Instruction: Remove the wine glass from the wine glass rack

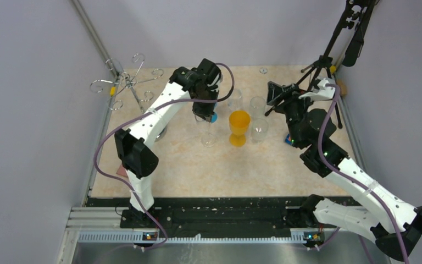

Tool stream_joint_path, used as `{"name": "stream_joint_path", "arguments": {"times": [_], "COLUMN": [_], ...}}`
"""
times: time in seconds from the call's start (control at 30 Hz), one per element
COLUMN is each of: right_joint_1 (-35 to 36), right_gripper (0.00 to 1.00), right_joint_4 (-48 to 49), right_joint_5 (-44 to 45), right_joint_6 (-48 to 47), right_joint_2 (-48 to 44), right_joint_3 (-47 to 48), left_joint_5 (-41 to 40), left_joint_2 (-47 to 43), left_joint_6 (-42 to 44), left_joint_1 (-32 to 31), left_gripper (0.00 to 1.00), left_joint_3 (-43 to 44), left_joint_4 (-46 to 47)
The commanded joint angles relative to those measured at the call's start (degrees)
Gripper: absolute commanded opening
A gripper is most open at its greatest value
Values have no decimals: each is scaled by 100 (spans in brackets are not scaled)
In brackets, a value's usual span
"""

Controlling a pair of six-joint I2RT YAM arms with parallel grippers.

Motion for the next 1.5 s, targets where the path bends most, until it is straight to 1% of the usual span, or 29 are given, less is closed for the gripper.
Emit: {"name": "stream_joint_path", "arguments": {"times": [0.0, 0.07, 0.17, 0.33, 0.43, 0.53, 0.63, 0.73, 0.77, 0.87, 0.93, 0.97, 1.03, 1.17, 1.27, 1.37, 1.47], "right_joint_1": [35, 35, 35, 35, 35, 35, 40, 35, 35, 35, 35, 35, 35, 35, 35, 35, 35], "right_gripper": [54, 54, 54, 60, 61, 61, 61, 61, 61, 62, 66, 68, 73, 82, 89, 92, 94], "right_joint_4": [-126, -207, -340, -700, -836, -1413, -1938, -2313, -2400, -2648, -2989, -3177, -3605, -4422, -5058, -5771, -6266], "right_joint_5": [126, 148, 223, 318, 257, 254, 284, 256, 205, -141, -387, -461, -495, -620, -815, -1139, -958], "right_joint_6": [190, 258, 320, 408, 457, 602, 767, 772, 721, 328, 23, -116, -301, -552, -627, -619, -459], "right_joint_2": [-111, -132, -160, -173, -238, -341, -500, -688, -738, -869, -887, -890, -919, -1183, -1309, -1235, -1411], "right_joint_3": [-10, -16, -5, 112, 128, 230, 269, 264, 291, 441, 682, 801, 1028, 1396, 1787, 2373, 2525], "left_joint_5": [-67, -87, -133, -162, -173, -173, -173, -127, -67, 6, -154, -401, -609, -726, -802, -1036, -1329], "left_joint_2": [74, 111, 116, 25, -91, -299, -619, -893, -1042, -1629, -2175, -2459, -3009, -4004, -4879, -5732, -6540], "left_joint_6": [33, 45, 63, 77, 97, 97, 29, -60, -95, -111, -104, -103, -107, -182, -79, -145, -205], "left_joint_1": [-90, -95, -95, -93, -94, -85, -80, -73, -80, -82, -92, -91, -97, -94, -91, -97, -90], "left_gripper": [0, 1, 9, 34, 48, 59, 65, 86, 91, 94, 95, 95, 95, 95, 95, 95, 95], "left_joint_3": [57, 55, 68, 214, 391, 554, 626, 815, 822, 571, 168, -61, -428, -1125, -1774, -2412, -2937], "left_joint_4": [236, 253, 288, 279, 219, 220, 319, 381, 467, 949, 1332, 1515, 1817, 2219, 2509, 2660, 2619]}}
